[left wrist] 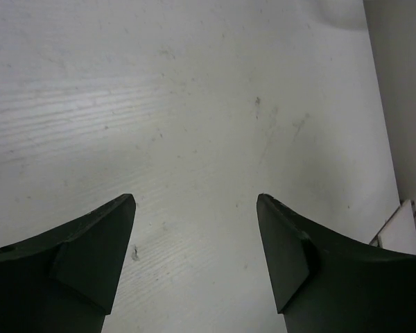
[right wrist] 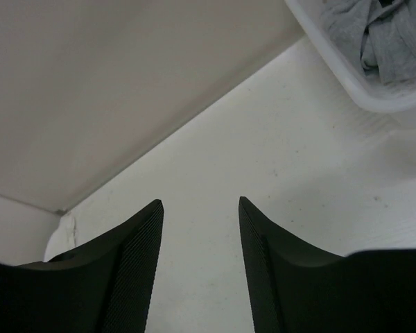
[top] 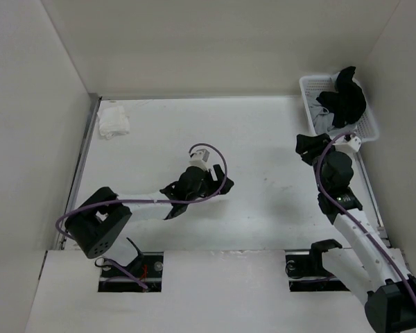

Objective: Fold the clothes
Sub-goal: Grab the tank top from the pile

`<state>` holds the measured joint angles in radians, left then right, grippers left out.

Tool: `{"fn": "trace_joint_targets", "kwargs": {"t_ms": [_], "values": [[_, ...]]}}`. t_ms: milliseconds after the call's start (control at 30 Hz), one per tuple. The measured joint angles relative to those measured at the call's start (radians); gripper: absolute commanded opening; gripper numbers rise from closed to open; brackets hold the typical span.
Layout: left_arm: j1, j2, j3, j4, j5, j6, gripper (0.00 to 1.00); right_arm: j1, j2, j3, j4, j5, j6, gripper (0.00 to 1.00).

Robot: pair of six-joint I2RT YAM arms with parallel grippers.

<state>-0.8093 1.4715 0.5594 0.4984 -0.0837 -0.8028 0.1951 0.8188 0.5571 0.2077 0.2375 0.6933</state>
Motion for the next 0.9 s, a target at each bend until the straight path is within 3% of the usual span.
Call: {"fn": "trace_joint_targets", "kwargs": {"t_ms": [167,233,267,300,333,367,400,500,533,600,700,733,767,833,900], "values": [[-0.016,0.031,0.002,0.019,0.066,0.003,0.7,0.0,0.004,0.024,-0.034,0.016,-0.006,0.57],[-0.016,0.031,0.002,0.039,0.073,0.005,0.69,0.0,0.005,0.024,-0.053,0.024,-0.009,0.49],[-0.016,0.031,0.002,0.049,0.076,0.008,0.68,0.0,0.008,0.024,-0.06,0.028,-0.008,0.44],[-0.016,0.031,0.002,0.056,0.079,0.01,0.66,0.0,0.011,0.026,-0.066,0.029,-0.009,0.2],[-0.016,0.031,0.001,0.059,0.081,0.011,0.63,0.0,0.014,0.027,-0.071,0.032,-0.011,0.1],[-0.016,0.031,0.001,0.063,0.082,0.013,0.54,0.0,0.023,0.035,-0.08,0.034,-0.016,0.02],[-0.016,0.031,0.001,0.066,0.084,0.014,0.49,-0.002,0.03,0.041,-0.082,0.036,-0.018,0.0],[-0.019,0.031,-0.004,0.091,0.09,0.031,0.13,-0.037,0.107,0.119,-0.122,0.046,-0.036,0.0],[-0.023,0.031,-0.005,0.099,0.092,0.04,0.11,-0.071,0.155,0.172,-0.13,0.053,-0.046,0.0],[-0.032,0.031,-0.005,0.111,0.092,0.05,0.11,-0.162,0.263,0.27,-0.141,0.057,-0.058,0.03],[-0.039,0.031,-0.01,0.125,0.095,0.062,0.23,-0.306,0.49,0.47,-0.131,0.065,-0.072,0.23],[-0.037,0.031,-0.011,0.127,0.096,0.064,0.3,-0.348,0.584,0.55,-0.124,0.067,-0.08,0.36],[-0.034,0.031,-0.011,0.131,0.096,0.068,0.35,-0.385,0.671,0.616,-0.116,0.068,-0.088,0.44],[-0.021,0.031,-0.018,0.15,0.097,0.071,0.44,-0.437,0.818,0.742,-0.13,0.063,-0.097,0.53],[-0.006,0.039,-0.019,0.16,0.1,0.073,0.46,-0.485,0.985,0.903,-0.135,0.053,-0.103,0.6]]}}
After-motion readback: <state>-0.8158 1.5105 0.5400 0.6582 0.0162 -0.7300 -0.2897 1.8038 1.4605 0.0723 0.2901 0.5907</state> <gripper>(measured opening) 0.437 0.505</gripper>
